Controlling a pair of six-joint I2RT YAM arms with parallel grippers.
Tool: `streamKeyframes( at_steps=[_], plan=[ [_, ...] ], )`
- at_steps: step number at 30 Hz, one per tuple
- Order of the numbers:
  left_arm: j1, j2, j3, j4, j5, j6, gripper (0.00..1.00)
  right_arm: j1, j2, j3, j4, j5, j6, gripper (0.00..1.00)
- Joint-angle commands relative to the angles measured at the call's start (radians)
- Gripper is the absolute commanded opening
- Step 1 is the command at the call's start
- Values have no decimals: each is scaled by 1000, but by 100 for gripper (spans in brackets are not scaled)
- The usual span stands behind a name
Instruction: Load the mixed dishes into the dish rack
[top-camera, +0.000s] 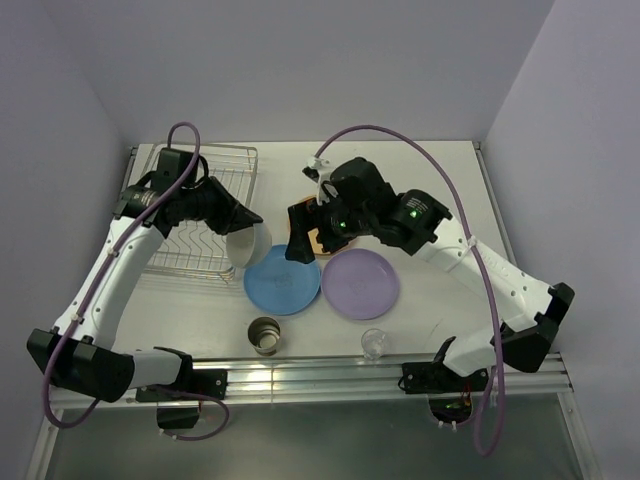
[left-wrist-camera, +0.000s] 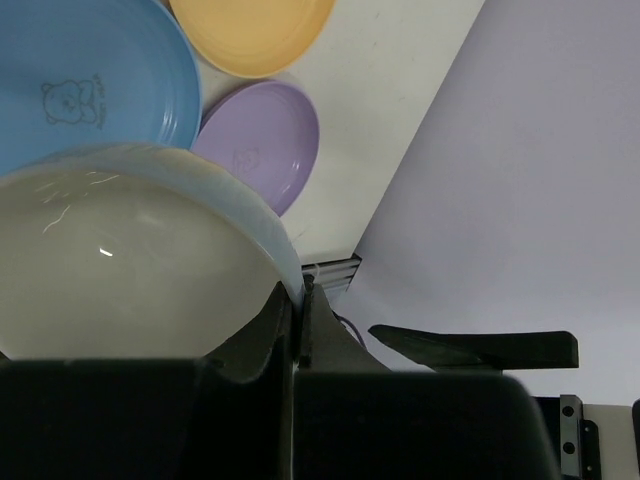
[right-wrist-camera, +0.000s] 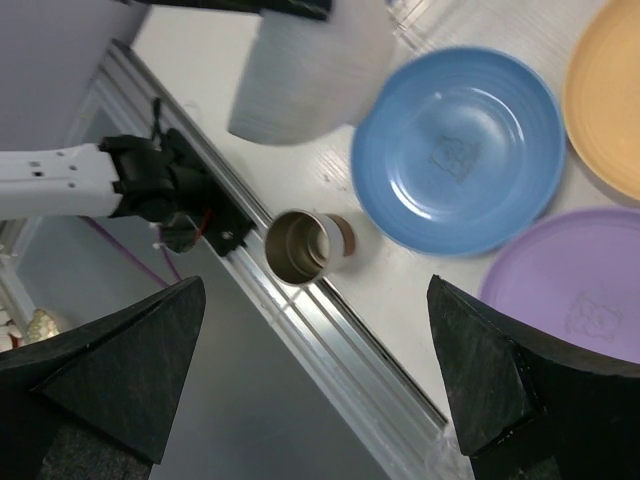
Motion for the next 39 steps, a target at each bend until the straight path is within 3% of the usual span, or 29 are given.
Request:
streamKeyframes(
  at_steps=[1,7,16,39],
  plan=[
    [-22,-56,33,53,54,-31,0,-1,-68,-50,180,-77,19,100],
    [-29,-99,-35,200,117,-152,0,1,-96,-167,396,-113,155,100],
    [-29,-136,-110,342,193,-273,0,1,-56,-193,481,-80,157,100],
    [-32,-154,-104,362,204,-295,0,1,-30,-208,456,79,157,100]
  ],
)
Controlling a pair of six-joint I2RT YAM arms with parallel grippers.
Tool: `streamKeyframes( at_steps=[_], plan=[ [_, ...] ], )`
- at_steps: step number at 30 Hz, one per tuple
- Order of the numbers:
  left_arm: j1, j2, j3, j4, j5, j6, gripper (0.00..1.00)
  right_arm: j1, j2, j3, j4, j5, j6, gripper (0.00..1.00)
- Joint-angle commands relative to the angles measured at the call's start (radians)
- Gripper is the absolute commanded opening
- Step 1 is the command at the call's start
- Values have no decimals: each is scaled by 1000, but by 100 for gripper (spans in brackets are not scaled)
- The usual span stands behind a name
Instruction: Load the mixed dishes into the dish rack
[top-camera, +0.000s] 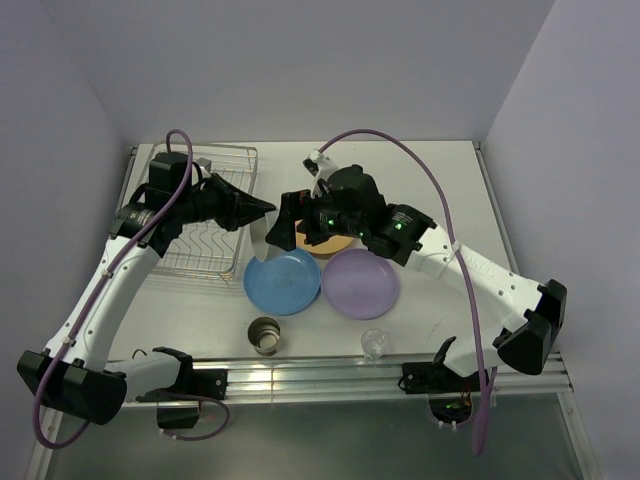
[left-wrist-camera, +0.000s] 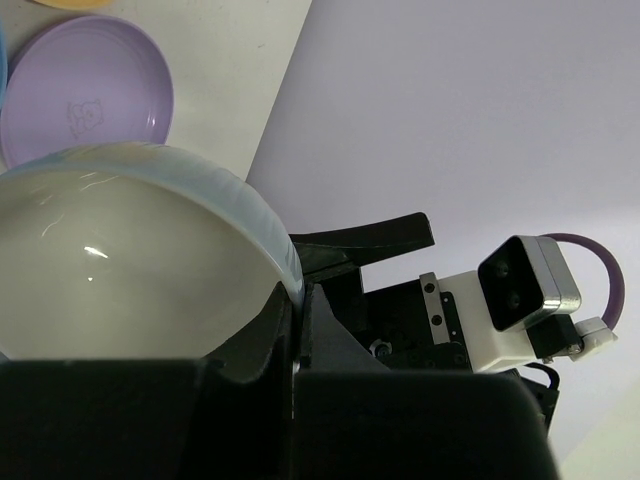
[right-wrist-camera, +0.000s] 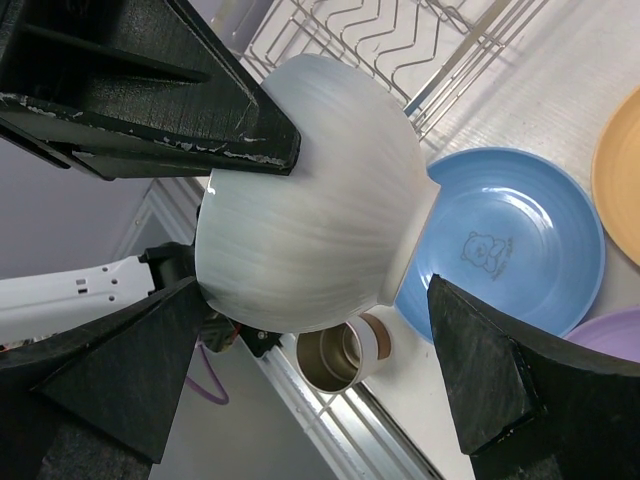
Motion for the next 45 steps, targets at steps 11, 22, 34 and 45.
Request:
streamKeyframes(
  at_steps=[11,22,34,45],
  plan=[
    [-5,-46,13,89,42,-23,0,10,29,24,57,7,24,97],
    [-5,-54,-3,90,39,-18,0,44,48,44,52,36,41,83],
    [-5,-51,-13,83,45,3,0,58,54,55,24,68,36,0],
    [-5,-80,-60,93,60,3,20,62,45,51,49,50,48,0]
  ],
)
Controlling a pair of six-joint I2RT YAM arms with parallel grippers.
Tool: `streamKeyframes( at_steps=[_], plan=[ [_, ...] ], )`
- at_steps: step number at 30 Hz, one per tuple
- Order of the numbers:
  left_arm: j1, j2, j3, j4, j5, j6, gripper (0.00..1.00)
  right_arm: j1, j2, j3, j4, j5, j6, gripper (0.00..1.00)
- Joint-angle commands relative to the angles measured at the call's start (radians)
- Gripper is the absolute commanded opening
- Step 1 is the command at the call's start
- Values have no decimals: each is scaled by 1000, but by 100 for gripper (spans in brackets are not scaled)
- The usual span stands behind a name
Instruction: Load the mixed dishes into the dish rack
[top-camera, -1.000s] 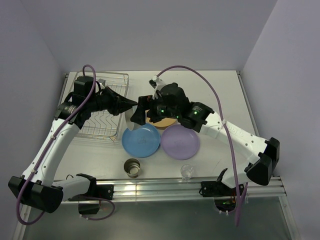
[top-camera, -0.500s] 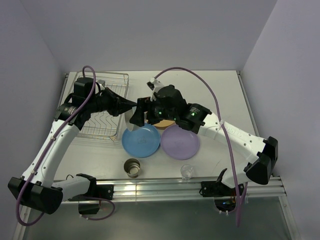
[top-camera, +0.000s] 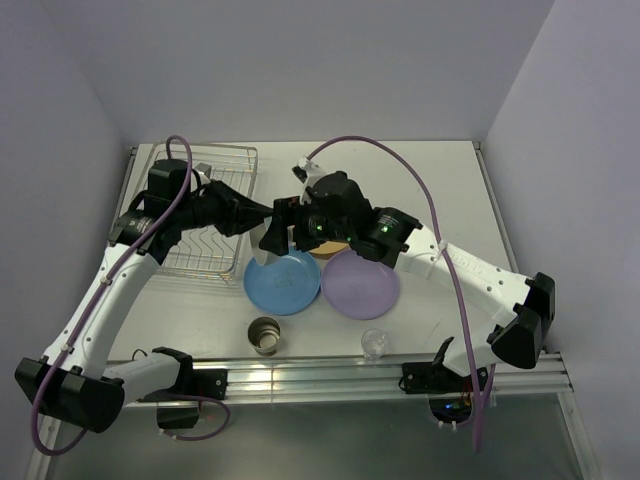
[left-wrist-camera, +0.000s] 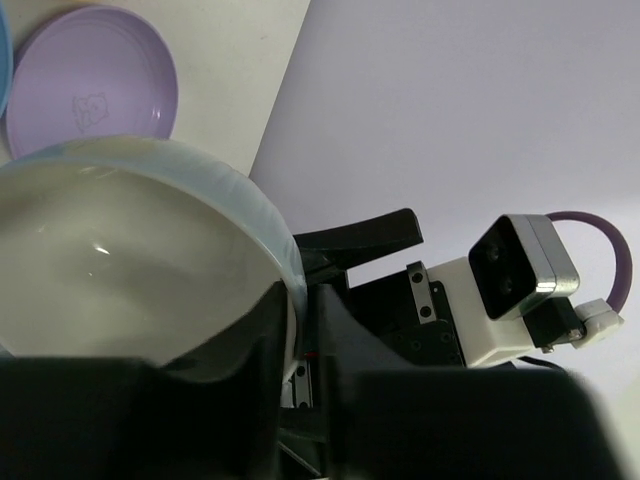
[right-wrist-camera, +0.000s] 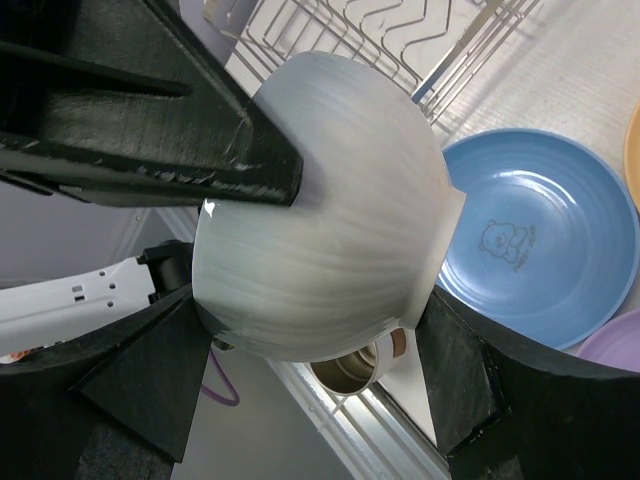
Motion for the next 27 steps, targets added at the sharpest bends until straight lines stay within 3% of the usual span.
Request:
streamKeyframes(
  at_steps=[1,6,17,19,20,27],
  plan=[
    [-5,-43,-9,68,59,-4,27,9,-5,40,46,8,1,0],
    [-5,-35,8,46,57,11,50,9,-12,38,47,11,4,0],
    [0,-58,-10,-42,10,57,69,9,-11,26,29,23,3,0],
    [13,-60,2,-81,-29,96,72,9,-9,29,24,32,-10,0],
    [20,-60,13,-137,-50,116,82,9,-9,32,14,37,-16,0],
    [82,-57,195,-467,-375,274,85,9,38,103,-19,93,-83,0]
  ],
)
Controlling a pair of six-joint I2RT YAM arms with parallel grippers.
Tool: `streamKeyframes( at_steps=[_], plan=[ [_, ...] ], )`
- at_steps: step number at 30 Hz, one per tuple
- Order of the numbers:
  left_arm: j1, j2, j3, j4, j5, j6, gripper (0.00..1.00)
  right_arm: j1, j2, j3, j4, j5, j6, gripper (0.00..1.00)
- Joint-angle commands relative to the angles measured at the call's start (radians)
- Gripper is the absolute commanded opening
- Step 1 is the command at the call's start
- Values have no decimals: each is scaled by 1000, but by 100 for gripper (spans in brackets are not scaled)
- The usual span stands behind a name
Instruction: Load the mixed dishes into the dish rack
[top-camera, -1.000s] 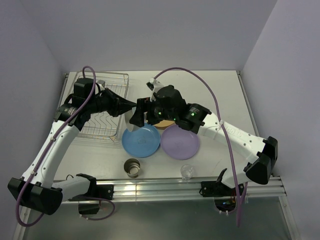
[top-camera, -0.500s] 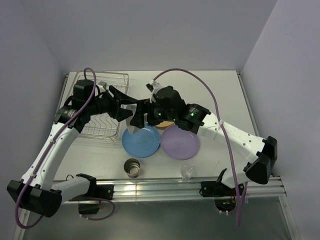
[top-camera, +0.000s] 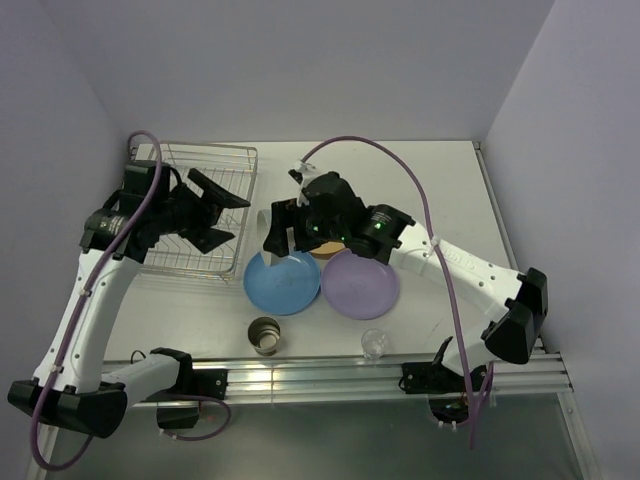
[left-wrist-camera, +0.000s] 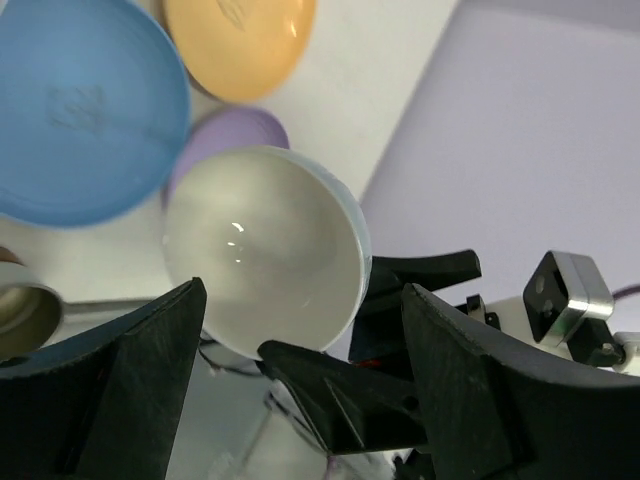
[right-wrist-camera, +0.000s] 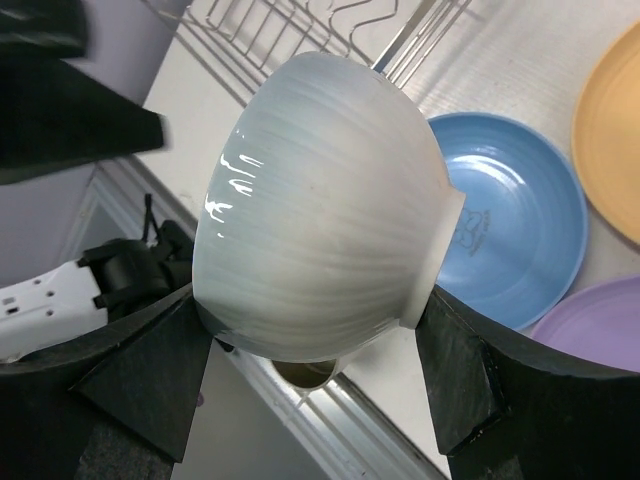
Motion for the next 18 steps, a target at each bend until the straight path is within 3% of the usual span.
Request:
streamKeyframes(
  at_steps=[1,5,8,18],
  plan=[
    [34,-34,121,-186,-211,97,85,6,30,106,50,51,-68,0],
    [35,-77,218,-283,-389,85,84,6,108,209,39,106,-154,0],
    [35,-115,232,-315,-428,100,82,6,181,293,61,130,-249,0],
    [35,-279,31,-401,-448,109,76,4,499,609,180,231,-508,0]
  ],
)
